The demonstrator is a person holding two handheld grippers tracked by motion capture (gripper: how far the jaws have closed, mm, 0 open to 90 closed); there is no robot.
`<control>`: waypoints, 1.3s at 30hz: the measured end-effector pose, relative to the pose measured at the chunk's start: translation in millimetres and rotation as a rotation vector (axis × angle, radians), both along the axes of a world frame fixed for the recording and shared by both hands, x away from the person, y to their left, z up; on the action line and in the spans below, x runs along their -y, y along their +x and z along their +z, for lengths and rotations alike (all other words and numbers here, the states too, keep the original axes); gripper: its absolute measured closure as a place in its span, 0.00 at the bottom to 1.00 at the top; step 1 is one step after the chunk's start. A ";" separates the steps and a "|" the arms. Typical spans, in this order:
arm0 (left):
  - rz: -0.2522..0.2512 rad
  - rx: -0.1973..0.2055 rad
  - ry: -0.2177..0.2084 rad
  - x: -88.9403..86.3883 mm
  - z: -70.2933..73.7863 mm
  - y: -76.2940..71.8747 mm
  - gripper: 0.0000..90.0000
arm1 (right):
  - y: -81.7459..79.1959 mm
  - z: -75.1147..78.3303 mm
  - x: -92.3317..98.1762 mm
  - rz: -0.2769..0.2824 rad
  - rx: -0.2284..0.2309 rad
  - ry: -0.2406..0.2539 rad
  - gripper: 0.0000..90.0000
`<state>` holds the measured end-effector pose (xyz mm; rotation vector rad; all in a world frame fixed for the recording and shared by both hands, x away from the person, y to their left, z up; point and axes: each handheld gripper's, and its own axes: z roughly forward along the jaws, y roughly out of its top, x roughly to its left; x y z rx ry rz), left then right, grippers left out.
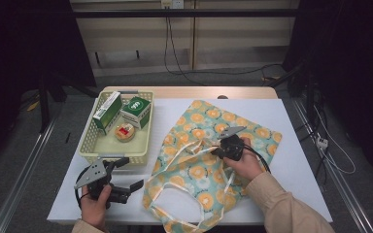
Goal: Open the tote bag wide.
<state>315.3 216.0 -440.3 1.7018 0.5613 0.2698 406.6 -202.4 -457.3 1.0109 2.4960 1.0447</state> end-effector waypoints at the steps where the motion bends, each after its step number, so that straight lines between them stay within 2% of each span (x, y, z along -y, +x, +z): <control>1: 0.000 0.000 0.000 -0.1 0.1 0.0 0.04 | 0.6 0.4 -0.3 0.001 -0.005 -0.002 0.97; 5: 0.001 0.000 -0.002 -0.2 0.1 -0.1 0.04 | 1.2 2.0 -1.4 0.004 -0.020 -0.001 1.00; 7: 0.001 0.000 -0.001 -0.2 0.0 0.0 0.04 | 0.7 3.9 -0.6 0.000 -0.053 0.044 1.00; 10: 0.001 0.000 -0.001 -0.5 0.0 0.3 0.04 | -4.1 11.6 -2.6 0.009 -0.053 0.074 1.00; 17: -0.001 0.000 -0.001 0.6 0.6 0.1 0.04 | -16.8 27.1 -12.6 0.076 -0.110 0.164 1.00; 19: 0.000 -0.001 -0.002 0.5 0.6 0.0 0.04 | -18.5 31.1 -14.5 0.092 -0.093 0.161 1.00; 24: -0.002 0.000 -0.001 0.8 0.3 0.1 0.04 | -6.2 37.3 -5.7 0.040 -0.045 0.167 1.00; 27: -0.004 0.000 0.000 0.8 -0.2 0.9 0.04 | 5.9 34.6 0.9 0.002 -0.020 0.135 0.99; 31: -0.005 -0.002 0.000 0.3 -0.5 1.1 0.04 | 20.1 22.8 5.3 -0.029 -0.019 0.107 0.97; 34: -0.007 -0.002 -0.001 -0.2 -0.6 1.2 0.04 | 25.0 13.5 4.3 -0.044 -0.016 0.081 0.90; 35: -0.005 -0.003 0.000 -0.3 -0.8 1.2 0.04 | 25.4 10.9 3.1 -0.038 -0.024 0.080 0.84; 37: -0.005 -0.004 -0.003 -0.3 -1.3 1.5 0.04 | 24.3 7.1 -1.3 -0.027 -0.013 0.047 0.68; 39: -0.005 -0.006 -0.003 -0.3 -1.5 1.6 0.04 | 22.1 4.1 -5.7 -0.006 -0.007 0.035 0.59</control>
